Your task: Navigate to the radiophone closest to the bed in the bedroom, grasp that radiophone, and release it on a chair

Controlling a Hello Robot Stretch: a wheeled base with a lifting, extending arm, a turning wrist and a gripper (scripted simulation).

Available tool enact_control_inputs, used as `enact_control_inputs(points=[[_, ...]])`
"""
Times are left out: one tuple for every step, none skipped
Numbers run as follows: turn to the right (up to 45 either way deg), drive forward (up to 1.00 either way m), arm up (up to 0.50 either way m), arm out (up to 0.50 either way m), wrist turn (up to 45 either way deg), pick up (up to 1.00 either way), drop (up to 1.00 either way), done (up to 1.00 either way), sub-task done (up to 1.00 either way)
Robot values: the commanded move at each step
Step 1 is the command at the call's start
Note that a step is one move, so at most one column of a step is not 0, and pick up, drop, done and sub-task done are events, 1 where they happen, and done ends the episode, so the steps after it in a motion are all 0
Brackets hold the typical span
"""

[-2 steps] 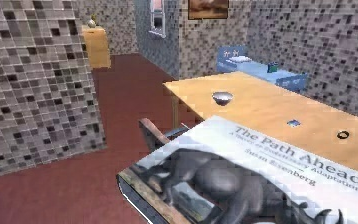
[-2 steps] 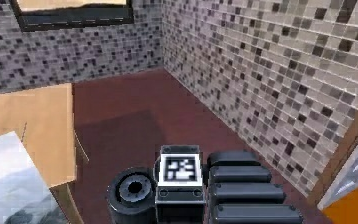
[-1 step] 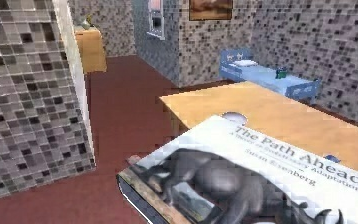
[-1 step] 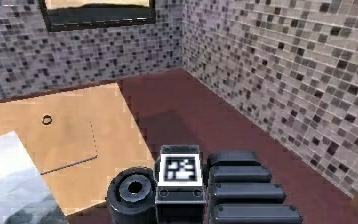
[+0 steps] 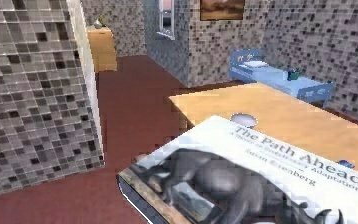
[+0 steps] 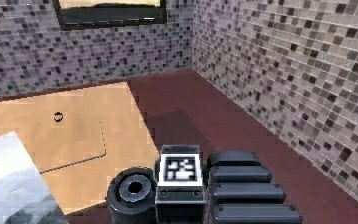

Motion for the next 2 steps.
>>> enact_control_inputs(points=[[-21.0, 0.0, 0.0, 0.0, 0.0, 0.0, 0.0, 0.0, 0.0], [0.0, 0.2, 0.0, 0.0, 0.0, 0.0, 0.0, 0.0, 0.0]])
